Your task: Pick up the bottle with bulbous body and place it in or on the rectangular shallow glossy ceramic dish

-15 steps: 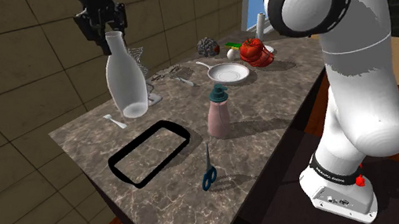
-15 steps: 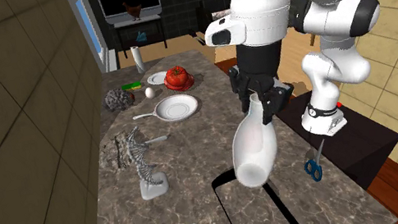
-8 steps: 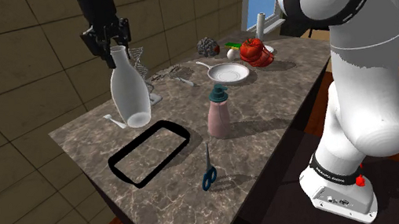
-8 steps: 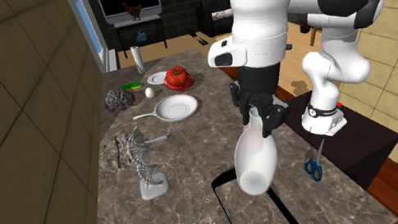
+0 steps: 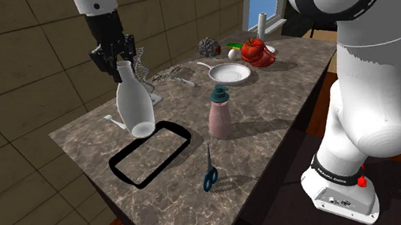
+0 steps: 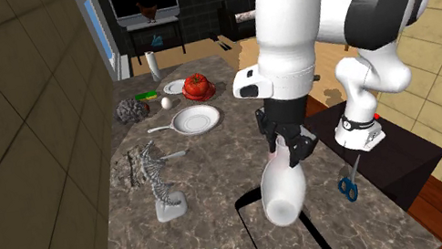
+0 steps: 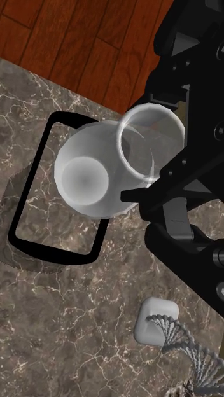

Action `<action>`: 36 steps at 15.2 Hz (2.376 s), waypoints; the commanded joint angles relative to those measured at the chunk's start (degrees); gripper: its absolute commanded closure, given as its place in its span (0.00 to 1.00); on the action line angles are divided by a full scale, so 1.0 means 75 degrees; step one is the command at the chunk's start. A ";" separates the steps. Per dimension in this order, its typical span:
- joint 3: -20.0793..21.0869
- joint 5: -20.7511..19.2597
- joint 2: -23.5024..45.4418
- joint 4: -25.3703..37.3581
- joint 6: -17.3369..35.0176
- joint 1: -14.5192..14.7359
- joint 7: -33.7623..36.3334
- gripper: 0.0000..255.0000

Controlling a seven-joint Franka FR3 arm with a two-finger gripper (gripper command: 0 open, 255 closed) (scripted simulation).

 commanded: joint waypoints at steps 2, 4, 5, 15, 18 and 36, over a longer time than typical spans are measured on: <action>0.0001 0.0003 -0.0103 -0.0440 0.0347 -0.0001 0.0004 1.00; 0.0001 0.0005 -0.0145 -0.0709 0.0572 -0.0003 0.0004 1.00; 0.0001 0.0005 -0.0163 -0.0837 0.0683 -0.0004 0.0004 1.00; -0.0002 0.0006 -0.0222 -0.1886 0.1673 -0.0010 0.0004 1.00; -0.0002 0.0006 -0.0221 -0.1884 0.1672 -0.0010 0.0004 1.00; 0.0000 0.0004 -0.0113 -0.0758 0.0654 -0.0003 0.0004 0.00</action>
